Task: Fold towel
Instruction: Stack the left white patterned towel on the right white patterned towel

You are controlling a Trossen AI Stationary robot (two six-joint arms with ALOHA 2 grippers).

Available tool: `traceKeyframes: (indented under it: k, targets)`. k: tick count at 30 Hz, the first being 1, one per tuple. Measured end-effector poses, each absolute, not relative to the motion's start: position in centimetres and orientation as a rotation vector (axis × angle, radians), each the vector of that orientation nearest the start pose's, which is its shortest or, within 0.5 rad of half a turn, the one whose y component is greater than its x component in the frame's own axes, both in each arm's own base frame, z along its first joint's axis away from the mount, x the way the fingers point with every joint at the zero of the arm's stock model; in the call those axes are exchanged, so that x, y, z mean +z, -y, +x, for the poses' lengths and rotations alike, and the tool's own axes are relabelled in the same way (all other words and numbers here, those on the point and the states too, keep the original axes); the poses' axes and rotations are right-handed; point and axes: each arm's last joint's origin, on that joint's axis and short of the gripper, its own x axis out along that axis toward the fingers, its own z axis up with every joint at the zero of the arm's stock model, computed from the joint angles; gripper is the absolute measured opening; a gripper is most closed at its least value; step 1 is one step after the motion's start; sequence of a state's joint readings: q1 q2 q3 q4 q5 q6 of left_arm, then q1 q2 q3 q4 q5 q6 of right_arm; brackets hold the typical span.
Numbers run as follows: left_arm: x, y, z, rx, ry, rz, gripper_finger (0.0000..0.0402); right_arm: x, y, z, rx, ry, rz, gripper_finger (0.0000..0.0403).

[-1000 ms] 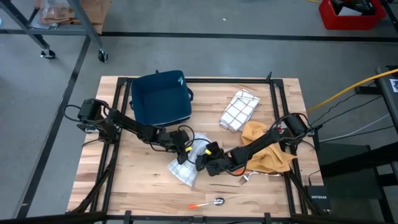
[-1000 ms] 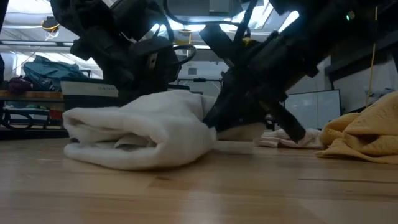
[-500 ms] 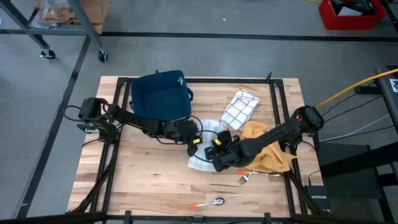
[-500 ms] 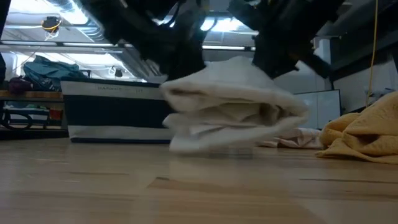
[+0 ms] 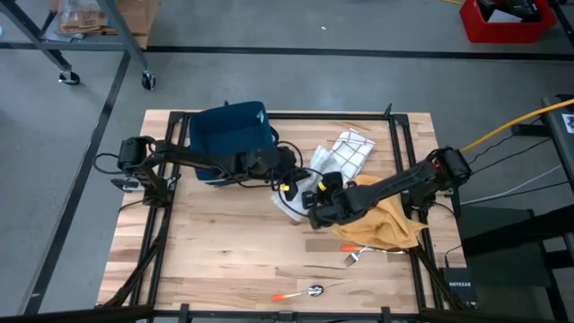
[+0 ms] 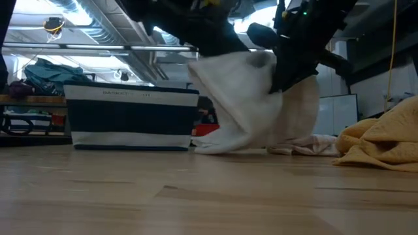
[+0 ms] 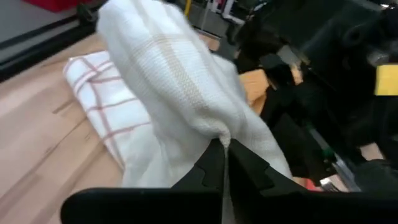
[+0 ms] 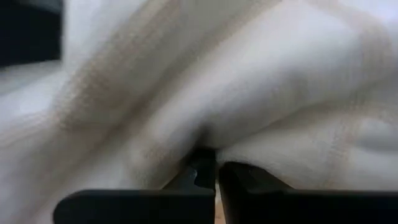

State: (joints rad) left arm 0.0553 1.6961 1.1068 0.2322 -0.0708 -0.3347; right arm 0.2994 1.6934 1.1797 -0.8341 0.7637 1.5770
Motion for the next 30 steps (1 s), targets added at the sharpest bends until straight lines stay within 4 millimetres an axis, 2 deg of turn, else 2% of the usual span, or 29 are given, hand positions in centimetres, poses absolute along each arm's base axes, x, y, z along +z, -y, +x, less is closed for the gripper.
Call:
traceKeyframes:
  k: [5, 12, 17, 23, 30]
  targets:
    - [22.1, -2.9, 38.7, 0.212, -0.410, -0.330, 0.0000, 21.2, -6.3, 30.4, -1.136, -0.611, 0.703, 0.0004]
    - [18.0, -3.0, 40.0, 0.225, -0.489, -0.332, 0.0000, 21.0, -6.1, 29.7, -1.155, -0.724, 0.682, 0.0003]
    - [17.0, -3.5, 41.4, 0.220, -0.421, -0.331, 0.0000, 20.4, -6.0, 28.9, -1.183, -0.801, 0.663, 0.0003]
    - [16.1, -3.5, 42.8, 0.189, -0.440, -0.303, 0.0001, 18.5, -6.1, 28.3, -1.176, -0.864, 0.772, 0.0014]
    - [15.4, -3.5, 43.0, 0.172, -0.468, -0.182, 0.0038, 17.4, -6.2, 28.1, -1.149, -0.879, 0.816, 0.0049]
